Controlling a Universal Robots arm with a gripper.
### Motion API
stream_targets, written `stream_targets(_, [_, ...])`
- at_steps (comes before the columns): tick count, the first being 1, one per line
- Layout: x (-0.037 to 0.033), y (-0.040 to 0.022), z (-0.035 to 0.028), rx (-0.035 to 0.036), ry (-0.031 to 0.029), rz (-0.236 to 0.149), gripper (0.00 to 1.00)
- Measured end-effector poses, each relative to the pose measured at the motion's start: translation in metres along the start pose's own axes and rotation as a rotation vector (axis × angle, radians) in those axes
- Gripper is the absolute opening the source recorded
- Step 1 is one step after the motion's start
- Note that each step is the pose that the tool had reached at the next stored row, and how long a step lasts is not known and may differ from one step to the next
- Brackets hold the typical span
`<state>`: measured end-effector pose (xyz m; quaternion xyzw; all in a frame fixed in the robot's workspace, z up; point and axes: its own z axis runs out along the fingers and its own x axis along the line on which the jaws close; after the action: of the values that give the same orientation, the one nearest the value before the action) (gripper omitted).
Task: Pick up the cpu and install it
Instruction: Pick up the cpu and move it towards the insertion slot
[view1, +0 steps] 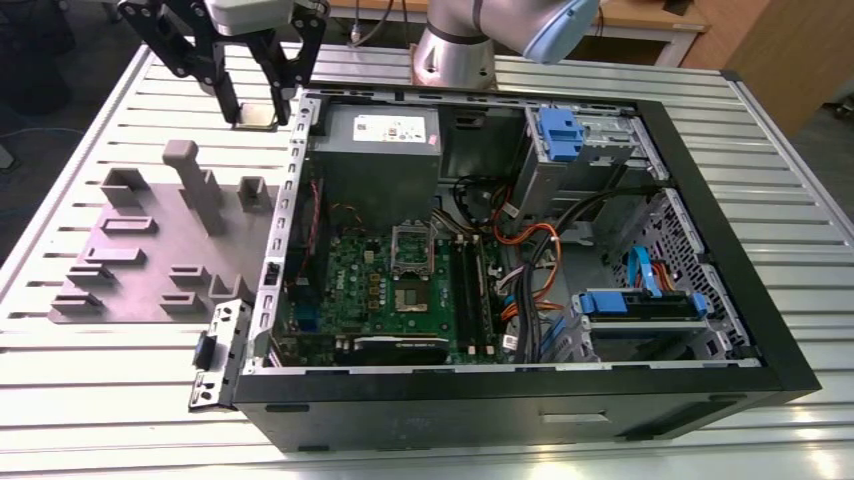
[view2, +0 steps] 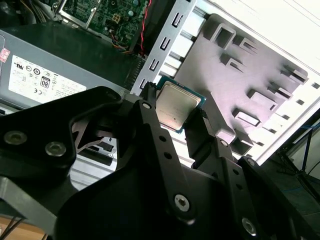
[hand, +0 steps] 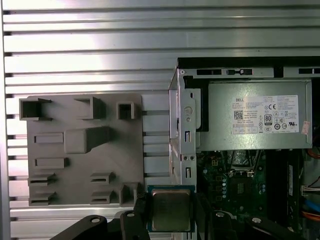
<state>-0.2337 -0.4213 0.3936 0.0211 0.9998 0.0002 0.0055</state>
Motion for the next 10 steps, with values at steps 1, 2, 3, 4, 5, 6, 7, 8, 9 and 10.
stream_targets(1, [0.0,-0.0002,0.0,0.0,0.0,0.0,0.47])
stream_targets(2, [-0.0001,-0.0004,0.0,-0.0001,0.0,0.0,0.47])
stream_targets(3, [-0.0003,-0.0006,0.0,-0.0001,0.0,0.0,0.47])
stream_targets(4, [-0.0006,-0.0007,0.0,-0.0001,0.0,0.0,0.47])
stream_targets(5, [-0.001,-0.0009,0.0,-0.0001,-0.0001,0.0,0.47])
stream_targets(6, [-0.0016,-0.0009,0.0001,-0.0001,0.0,0.0,0.47])
stream_targets(7, [-0.0024,-0.0009,0.0,0.0,0.0,0.0,0.47])
stream_targets(8, [-0.0035,-0.0009,0.0,0.0001,0.0001,0.0,0.47])
stream_targets(9, [-0.0046,-0.0009,0.0001,0.0,0.0,0.0,0.47])
stream_targets(10, [-0.0058,-0.0008,0.0001,0.0,0.0,0.0,0.47])
